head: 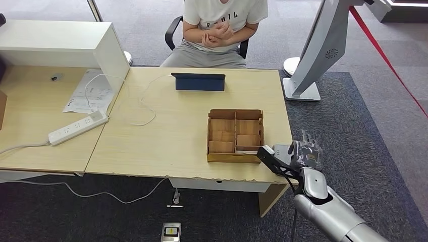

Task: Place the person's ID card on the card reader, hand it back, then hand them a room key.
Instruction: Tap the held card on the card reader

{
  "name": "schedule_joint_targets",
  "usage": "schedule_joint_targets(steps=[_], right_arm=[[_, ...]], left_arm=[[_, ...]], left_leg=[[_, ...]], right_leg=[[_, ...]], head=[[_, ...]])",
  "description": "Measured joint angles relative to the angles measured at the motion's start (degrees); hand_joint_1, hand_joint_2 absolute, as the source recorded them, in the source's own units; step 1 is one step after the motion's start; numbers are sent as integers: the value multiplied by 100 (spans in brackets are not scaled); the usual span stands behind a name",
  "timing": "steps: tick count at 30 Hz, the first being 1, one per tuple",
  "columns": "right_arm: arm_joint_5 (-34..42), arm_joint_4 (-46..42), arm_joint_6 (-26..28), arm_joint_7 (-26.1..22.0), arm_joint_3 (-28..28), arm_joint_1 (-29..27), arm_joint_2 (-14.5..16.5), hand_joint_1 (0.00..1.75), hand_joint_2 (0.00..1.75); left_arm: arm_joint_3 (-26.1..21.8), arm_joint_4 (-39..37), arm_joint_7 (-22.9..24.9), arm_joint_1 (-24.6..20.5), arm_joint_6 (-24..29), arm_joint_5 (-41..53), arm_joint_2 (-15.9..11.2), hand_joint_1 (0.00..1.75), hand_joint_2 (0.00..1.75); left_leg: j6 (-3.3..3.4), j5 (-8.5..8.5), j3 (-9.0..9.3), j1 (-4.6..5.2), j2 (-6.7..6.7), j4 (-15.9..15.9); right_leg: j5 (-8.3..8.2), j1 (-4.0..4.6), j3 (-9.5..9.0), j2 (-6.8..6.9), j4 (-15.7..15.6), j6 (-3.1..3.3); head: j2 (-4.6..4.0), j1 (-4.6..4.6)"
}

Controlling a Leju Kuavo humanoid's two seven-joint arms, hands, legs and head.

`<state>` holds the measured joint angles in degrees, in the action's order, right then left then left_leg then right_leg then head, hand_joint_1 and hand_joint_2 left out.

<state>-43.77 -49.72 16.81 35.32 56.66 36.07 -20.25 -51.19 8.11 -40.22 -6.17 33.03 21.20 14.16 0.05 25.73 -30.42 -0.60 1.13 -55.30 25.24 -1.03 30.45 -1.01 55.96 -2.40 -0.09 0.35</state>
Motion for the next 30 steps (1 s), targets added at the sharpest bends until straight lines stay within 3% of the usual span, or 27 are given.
schedule_joint_targets(steps=[22, 30], right_arm=[[176, 559, 209, -86, 74, -87, 168, 175, 175], [212, 313, 366, 177, -10, -50, 5, 175, 175]], left_arm=[[-24, -3, 0, -1, -179, 26, 0, 0, 0], [-23, 10, 0, 21, -357, -20, -1, 0, 0]], left_leg=[[0, 0, 16, 0, -4, 0], [3, -4, 15, 4, -3, -1]], right_leg=[[-1, 0, -13, -1, -3, 0], [-8, -5, -16, -1, -3, -8]], head=[[0, 1], [0, 1]])
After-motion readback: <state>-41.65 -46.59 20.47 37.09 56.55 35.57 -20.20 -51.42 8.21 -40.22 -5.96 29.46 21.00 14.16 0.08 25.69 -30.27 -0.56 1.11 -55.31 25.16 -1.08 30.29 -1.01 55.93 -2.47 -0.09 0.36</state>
